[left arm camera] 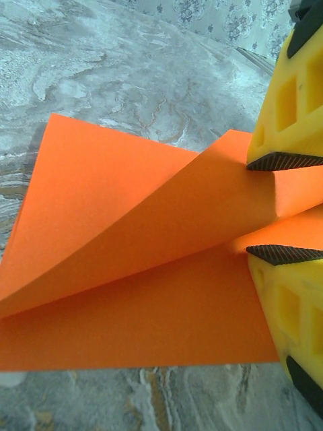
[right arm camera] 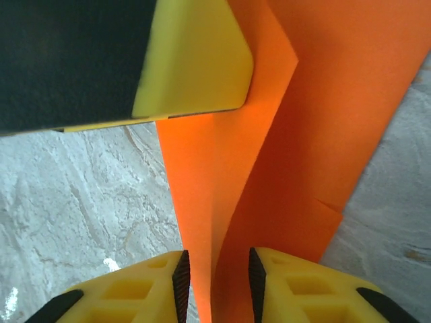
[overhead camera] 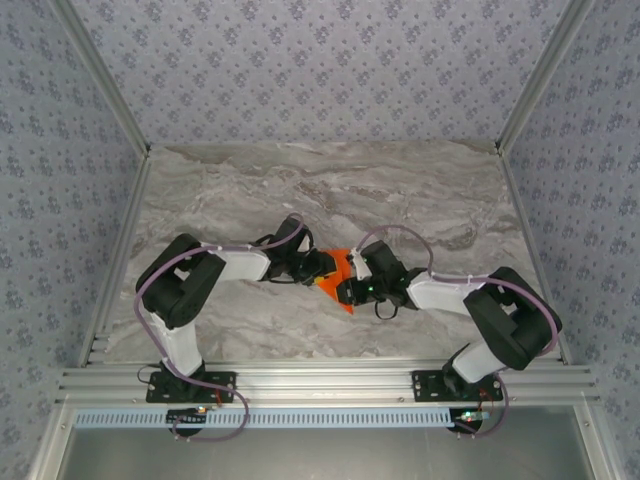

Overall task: Fold a paper plane with a square sheet of paper (fold left side to right side)
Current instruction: Fourth fold the wing at the center of the table.

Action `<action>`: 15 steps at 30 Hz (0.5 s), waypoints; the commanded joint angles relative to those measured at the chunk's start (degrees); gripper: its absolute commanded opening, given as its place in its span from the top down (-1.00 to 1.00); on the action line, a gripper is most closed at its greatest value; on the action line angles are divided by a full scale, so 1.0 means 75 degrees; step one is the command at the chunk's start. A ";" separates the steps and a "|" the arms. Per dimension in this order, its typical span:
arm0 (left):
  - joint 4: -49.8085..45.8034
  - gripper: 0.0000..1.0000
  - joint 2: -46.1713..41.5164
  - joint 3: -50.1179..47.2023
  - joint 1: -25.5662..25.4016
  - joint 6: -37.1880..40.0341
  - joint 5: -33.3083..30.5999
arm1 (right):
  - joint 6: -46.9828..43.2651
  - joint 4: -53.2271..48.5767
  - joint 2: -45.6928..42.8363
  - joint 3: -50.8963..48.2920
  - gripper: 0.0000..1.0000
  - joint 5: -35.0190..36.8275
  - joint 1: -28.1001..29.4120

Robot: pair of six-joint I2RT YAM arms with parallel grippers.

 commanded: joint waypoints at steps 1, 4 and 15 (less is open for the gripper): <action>-0.0296 0.27 0.0105 0.0073 -0.0043 0.0108 -0.0121 | 0.0160 0.0102 -0.0343 0.0170 0.26 -0.0852 -0.0419; -0.0303 0.27 0.0105 0.0073 -0.0050 0.0108 -0.0122 | 0.0342 0.0206 -0.0453 0.0203 0.15 -0.1374 -0.0859; -0.0315 0.27 0.0004 0.0042 -0.0042 0.0127 -0.0144 | 0.0996 0.0262 0.0405 0.0806 0.20 -0.2088 -0.1689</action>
